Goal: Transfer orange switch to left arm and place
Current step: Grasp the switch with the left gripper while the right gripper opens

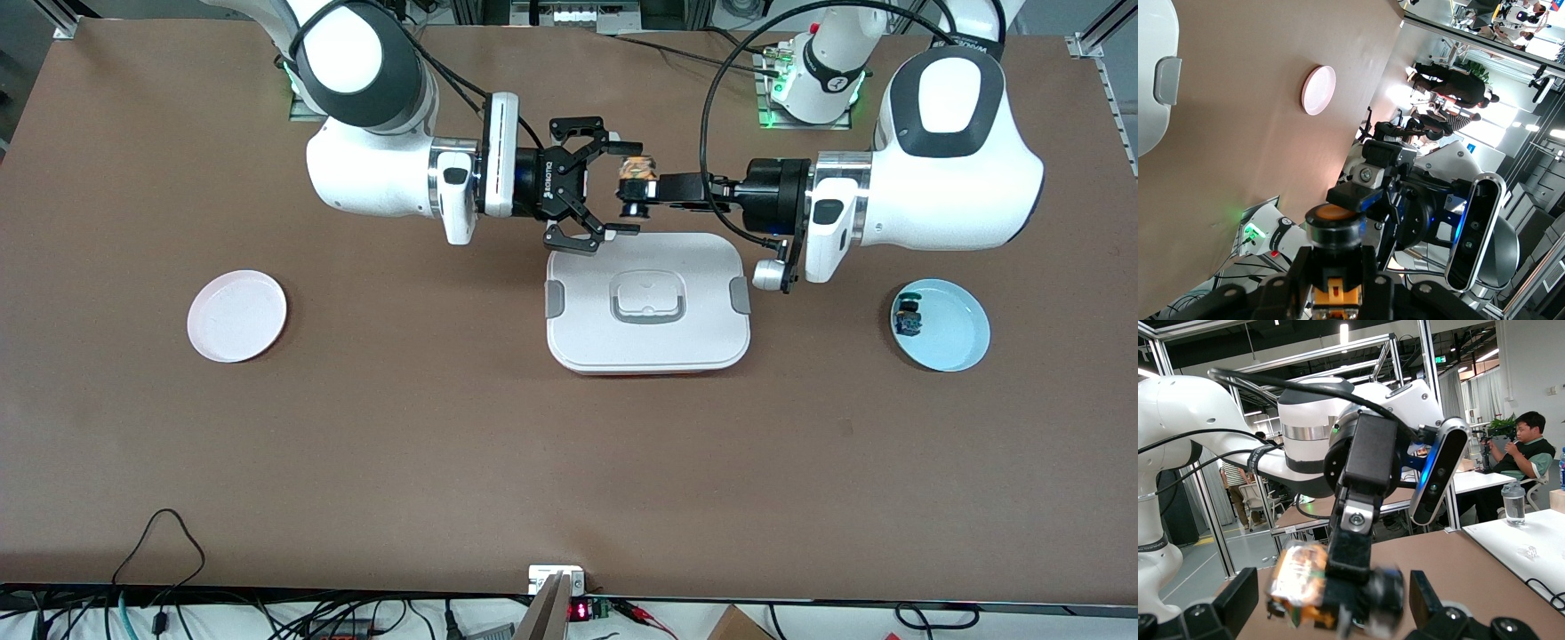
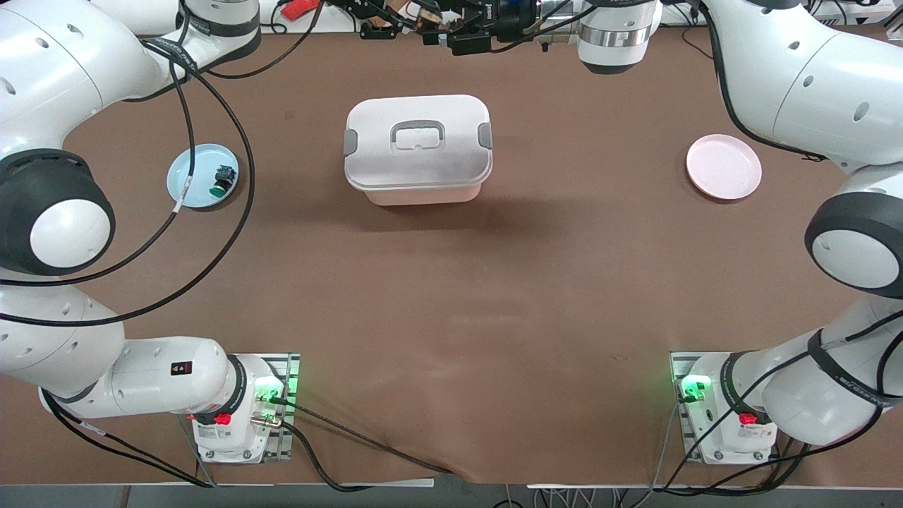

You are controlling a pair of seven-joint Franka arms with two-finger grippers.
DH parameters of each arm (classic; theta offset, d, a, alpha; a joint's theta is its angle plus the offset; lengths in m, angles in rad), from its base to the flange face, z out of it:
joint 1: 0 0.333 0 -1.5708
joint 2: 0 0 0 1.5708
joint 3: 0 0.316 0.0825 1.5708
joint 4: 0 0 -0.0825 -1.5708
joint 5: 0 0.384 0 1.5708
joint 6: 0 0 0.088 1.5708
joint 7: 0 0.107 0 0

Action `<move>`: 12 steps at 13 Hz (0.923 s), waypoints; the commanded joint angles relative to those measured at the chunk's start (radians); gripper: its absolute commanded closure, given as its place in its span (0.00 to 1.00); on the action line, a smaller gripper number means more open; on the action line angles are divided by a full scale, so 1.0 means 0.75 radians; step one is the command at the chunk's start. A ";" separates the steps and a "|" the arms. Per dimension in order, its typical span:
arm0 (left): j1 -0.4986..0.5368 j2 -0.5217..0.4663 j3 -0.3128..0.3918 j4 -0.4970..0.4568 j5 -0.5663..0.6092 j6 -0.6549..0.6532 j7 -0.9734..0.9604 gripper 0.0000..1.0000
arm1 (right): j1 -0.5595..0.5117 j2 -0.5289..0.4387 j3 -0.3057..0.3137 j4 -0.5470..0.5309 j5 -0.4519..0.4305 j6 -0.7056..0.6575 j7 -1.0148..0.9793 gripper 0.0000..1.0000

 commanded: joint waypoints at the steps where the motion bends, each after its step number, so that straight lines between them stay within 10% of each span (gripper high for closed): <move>1: 0.050 -0.038 0.006 -0.002 0.013 -0.068 -0.040 1.00 | 0.012 -0.003 0.004 0.012 0.019 0.043 -0.025 0.00; 12: 0.377 -0.063 0.006 0.047 0.220 -0.436 -0.025 1.00 | -0.105 -0.107 0.002 -0.155 -0.034 0.027 -0.031 0.00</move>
